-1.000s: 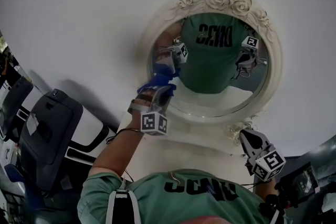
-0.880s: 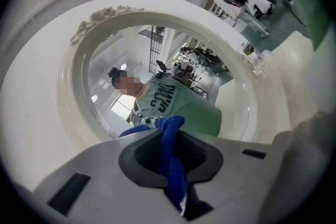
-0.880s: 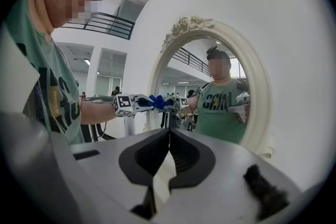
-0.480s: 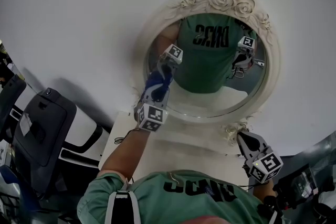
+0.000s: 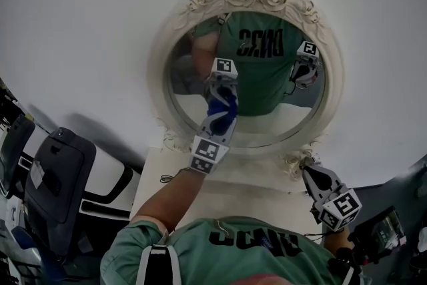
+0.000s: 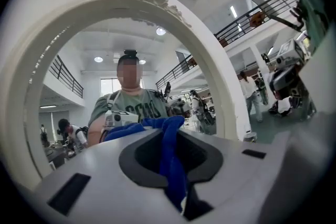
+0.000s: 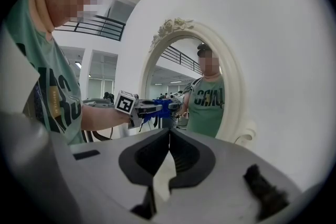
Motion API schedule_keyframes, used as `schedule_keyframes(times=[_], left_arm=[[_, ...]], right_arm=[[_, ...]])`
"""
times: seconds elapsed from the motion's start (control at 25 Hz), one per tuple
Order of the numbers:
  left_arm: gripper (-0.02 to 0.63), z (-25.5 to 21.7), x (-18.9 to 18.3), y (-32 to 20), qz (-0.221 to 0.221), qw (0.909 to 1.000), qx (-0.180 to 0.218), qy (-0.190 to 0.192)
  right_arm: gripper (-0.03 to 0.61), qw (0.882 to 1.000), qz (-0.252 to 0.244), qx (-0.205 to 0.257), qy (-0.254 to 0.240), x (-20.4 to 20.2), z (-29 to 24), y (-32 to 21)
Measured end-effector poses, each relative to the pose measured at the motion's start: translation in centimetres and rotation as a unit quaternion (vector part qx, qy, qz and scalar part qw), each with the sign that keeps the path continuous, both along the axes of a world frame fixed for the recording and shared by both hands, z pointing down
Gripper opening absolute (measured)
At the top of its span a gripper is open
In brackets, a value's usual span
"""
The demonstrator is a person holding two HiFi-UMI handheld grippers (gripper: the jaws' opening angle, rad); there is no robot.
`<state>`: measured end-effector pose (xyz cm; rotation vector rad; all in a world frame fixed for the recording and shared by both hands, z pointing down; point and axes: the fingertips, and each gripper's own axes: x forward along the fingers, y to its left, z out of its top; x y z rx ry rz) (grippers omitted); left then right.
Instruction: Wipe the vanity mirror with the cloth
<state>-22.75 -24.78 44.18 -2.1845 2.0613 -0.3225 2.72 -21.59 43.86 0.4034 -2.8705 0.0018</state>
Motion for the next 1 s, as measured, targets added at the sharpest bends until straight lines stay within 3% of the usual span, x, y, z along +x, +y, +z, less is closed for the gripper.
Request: schedule_keyframes(times=[0.24, 0.56, 0.76, 1.0], left_arm=[[0.06, 0.2, 8.9, -4.0, 0.094, 0.9954, -0.012, -0.012], [0.058, 0.7, 20.1, -9.1, 0.213, 0.976, -0.038, -0.029], [0.058, 1.0, 23.0, -10.4, 0.246, 0.9679, -0.048, -0.015], [0.058, 0.9, 23.4, -10.8, 0.259, 0.9649, -0.043, 0.0]], right_arm=[[0.012, 1.0, 0.019, -0.01, -0.014, 2.2, 1.0, -1.3], [0.012, 0.998, 0.044, -0.02, -0.03, 4.7, 2.1, -2.7], [0.012, 0.997, 0.055, -0.026, -0.039, 5.7, 2.6, -3.0], [0.012, 0.998, 0.052, -0.022, -0.039, 5.8, 2.6, -3.3]])
